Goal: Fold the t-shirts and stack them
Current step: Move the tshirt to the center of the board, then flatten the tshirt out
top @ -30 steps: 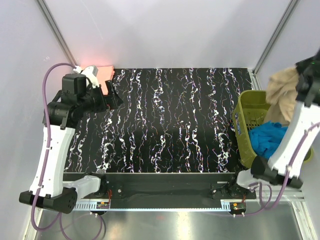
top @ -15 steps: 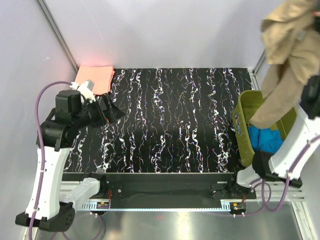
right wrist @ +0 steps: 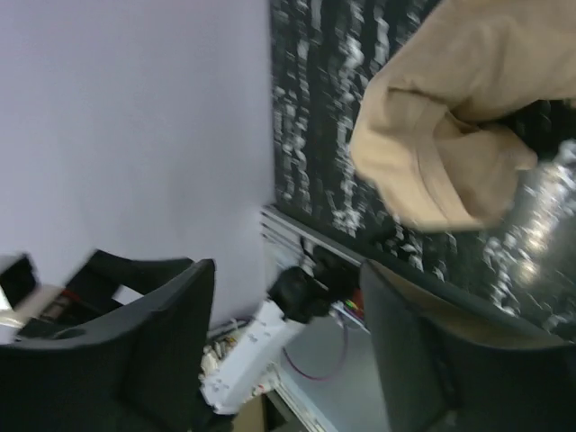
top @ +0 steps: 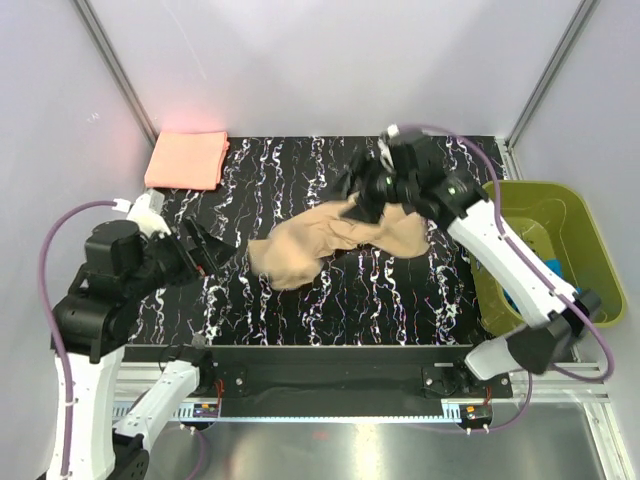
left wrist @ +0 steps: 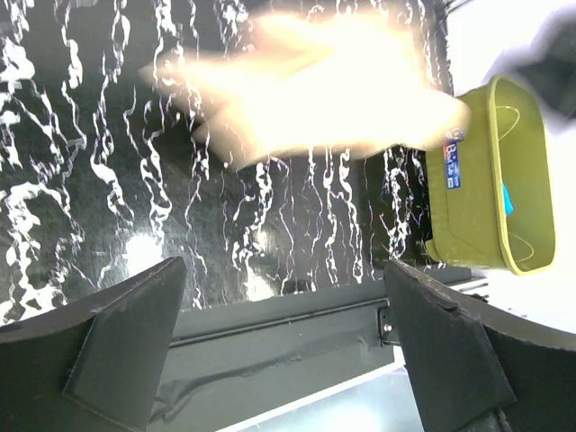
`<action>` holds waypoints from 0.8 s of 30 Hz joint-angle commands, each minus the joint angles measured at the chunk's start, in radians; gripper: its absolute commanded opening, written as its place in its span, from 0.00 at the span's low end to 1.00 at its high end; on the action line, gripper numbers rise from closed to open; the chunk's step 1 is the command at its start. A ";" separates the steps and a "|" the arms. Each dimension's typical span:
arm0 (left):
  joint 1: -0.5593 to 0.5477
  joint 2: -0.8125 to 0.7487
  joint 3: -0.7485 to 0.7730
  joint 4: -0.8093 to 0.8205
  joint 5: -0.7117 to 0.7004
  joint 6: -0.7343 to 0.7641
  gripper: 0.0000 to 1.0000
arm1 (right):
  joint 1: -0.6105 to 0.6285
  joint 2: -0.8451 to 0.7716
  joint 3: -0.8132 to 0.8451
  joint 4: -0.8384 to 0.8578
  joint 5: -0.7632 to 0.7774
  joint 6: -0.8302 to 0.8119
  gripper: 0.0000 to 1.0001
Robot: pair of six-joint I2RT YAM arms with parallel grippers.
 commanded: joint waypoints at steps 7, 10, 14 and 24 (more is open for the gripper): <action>0.003 0.135 -0.284 0.108 0.017 -0.031 0.85 | -0.004 -0.222 -0.482 -0.103 -0.017 -0.330 0.59; 0.002 0.197 -0.378 0.197 0.031 -0.031 0.82 | 0.001 -0.158 -0.559 0.038 -0.101 -0.316 0.50; -0.001 0.312 -0.493 0.283 0.046 -0.023 0.91 | 0.015 -0.011 -0.526 0.158 -0.153 -0.316 0.63; -0.110 0.464 -0.605 0.441 0.068 0.000 0.78 | 0.122 0.310 -0.464 0.314 -0.129 -0.509 0.73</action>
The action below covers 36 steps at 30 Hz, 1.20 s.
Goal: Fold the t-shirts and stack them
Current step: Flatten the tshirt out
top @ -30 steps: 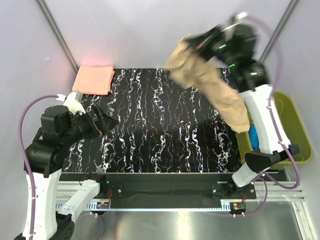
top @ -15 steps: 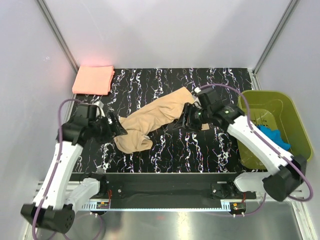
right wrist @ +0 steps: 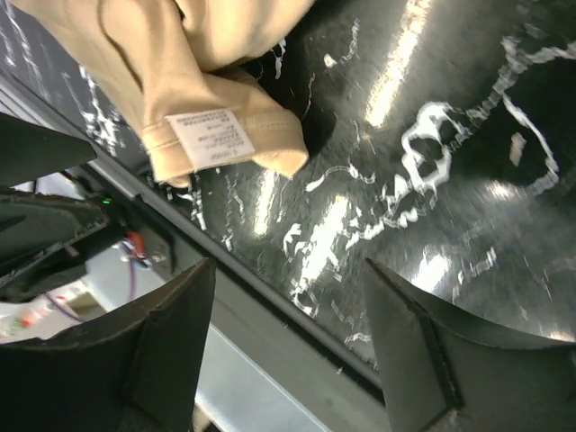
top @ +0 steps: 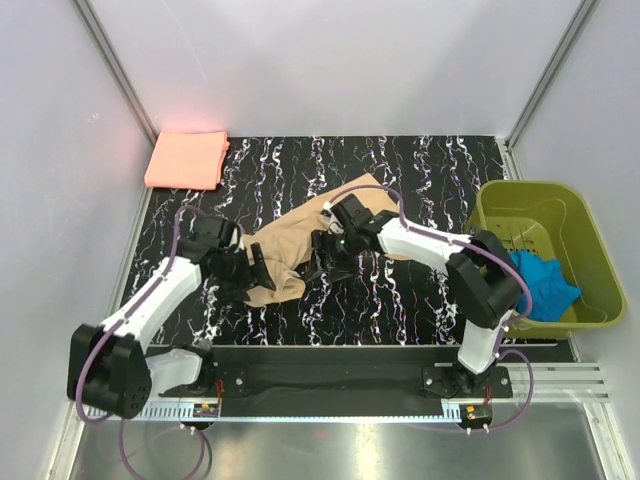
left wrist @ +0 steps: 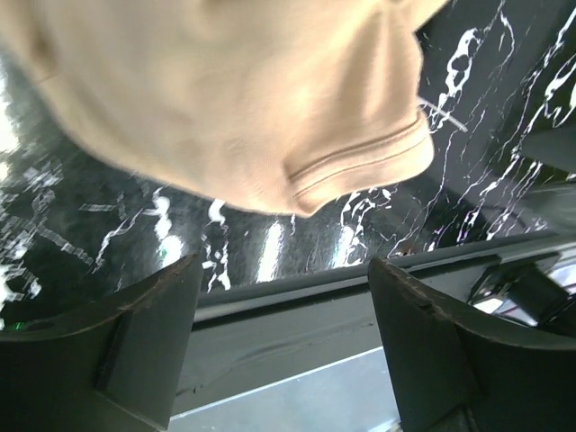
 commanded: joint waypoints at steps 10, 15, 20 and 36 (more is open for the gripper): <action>-0.089 0.181 -0.067 0.166 -0.081 0.007 0.76 | 0.091 0.139 -0.043 0.232 0.017 -0.057 0.56; -0.089 0.217 -0.070 0.191 -0.091 -0.021 0.70 | 0.100 0.151 -0.060 0.310 0.053 -0.025 0.50; -0.089 0.220 -0.067 0.219 -0.107 -0.033 0.65 | 0.112 0.168 -0.094 0.424 0.103 0.049 0.44; -0.089 0.215 -0.005 0.199 -0.187 -0.049 0.12 | 0.121 0.183 -0.129 0.430 0.203 0.155 0.39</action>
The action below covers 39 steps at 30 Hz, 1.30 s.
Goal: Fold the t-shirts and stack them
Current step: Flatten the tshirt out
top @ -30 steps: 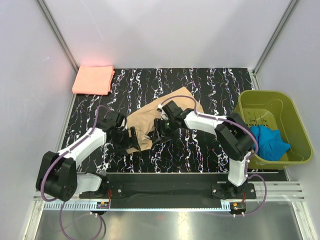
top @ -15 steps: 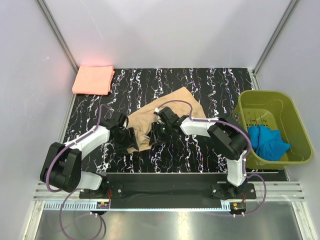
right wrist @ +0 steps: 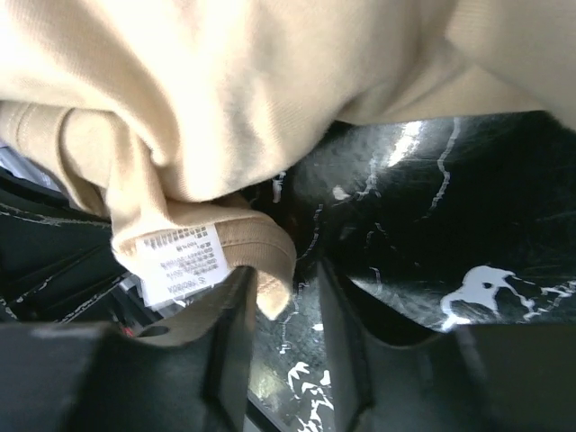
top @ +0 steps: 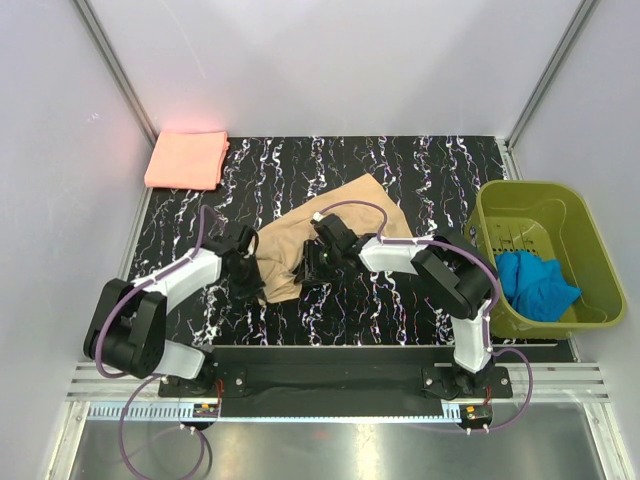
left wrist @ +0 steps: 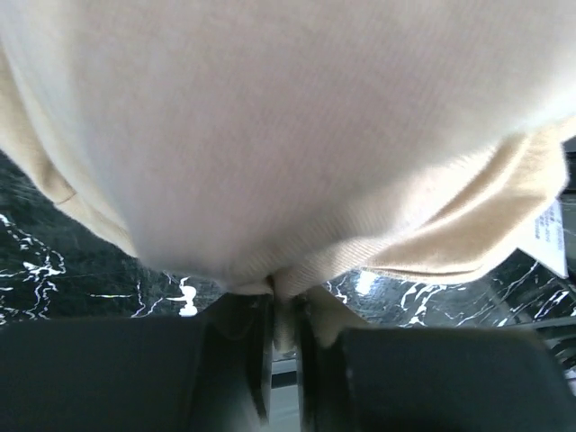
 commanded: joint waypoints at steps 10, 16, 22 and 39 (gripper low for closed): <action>-0.001 -0.110 0.076 -0.023 0.006 -0.008 0.24 | 0.101 0.027 -0.009 -0.043 0.004 -0.073 0.53; -0.001 -0.117 0.090 -0.048 -0.009 0.009 0.19 | 0.102 0.050 0.006 -0.072 0.087 -0.081 0.13; -0.001 -0.146 0.140 -0.109 -0.055 0.016 0.01 | 0.101 -0.068 0.024 -0.297 0.312 -0.118 0.00; 0.001 -0.215 0.711 -0.184 -0.198 0.148 0.00 | 0.070 -0.340 0.481 -0.662 0.914 -0.433 0.00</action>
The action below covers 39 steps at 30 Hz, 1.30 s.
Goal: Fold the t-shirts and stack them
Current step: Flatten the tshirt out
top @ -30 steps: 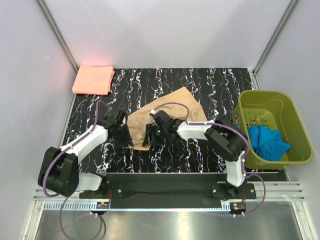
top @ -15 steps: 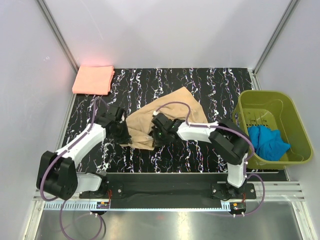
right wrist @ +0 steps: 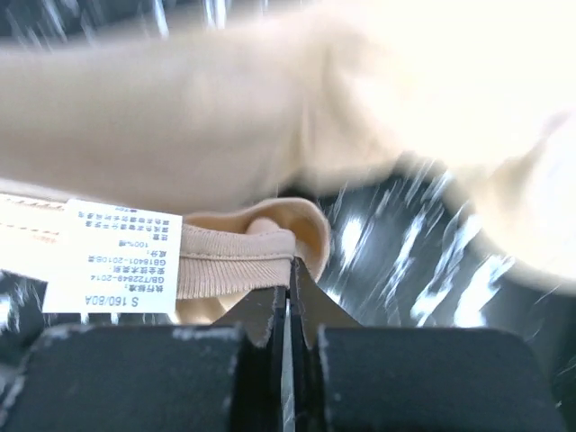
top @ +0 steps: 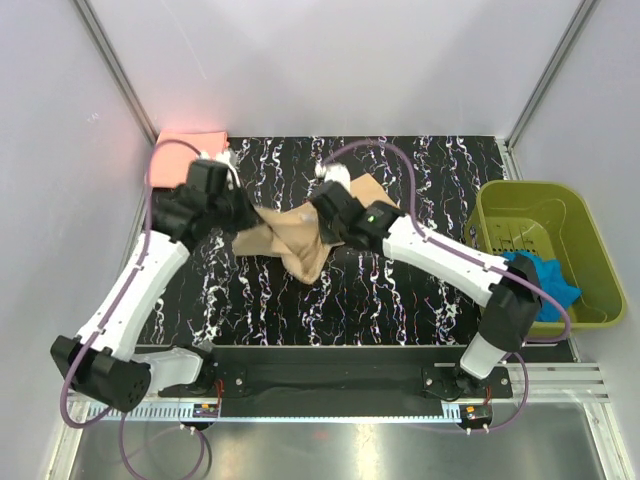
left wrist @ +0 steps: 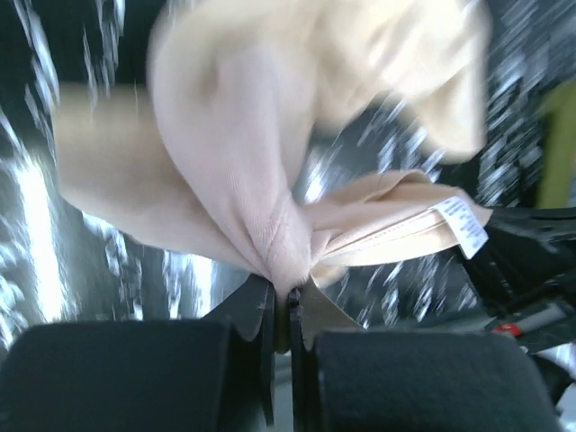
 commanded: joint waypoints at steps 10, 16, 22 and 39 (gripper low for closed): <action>0.017 -0.122 0.849 -0.063 -0.412 0.256 0.00 | -0.063 0.237 1.055 0.116 -0.031 -0.343 0.00; 0.016 -0.298 0.940 0.047 -0.339 0.343 0.00 | -0.005 0.212 1.085 0.372 -0.202 -0.296 0.00; 0.016 -0.286 0.887 0.029 -0.049 0.236 0.00 | -0.023 0.283 1.070 0.356 -0.095 -0.383 0.00; -0.466 0.133 -0.028 0.770 0.258 -0.173 0.37 | -0.601 0.044 0.181 0.230 -0.016 -0.218 0.21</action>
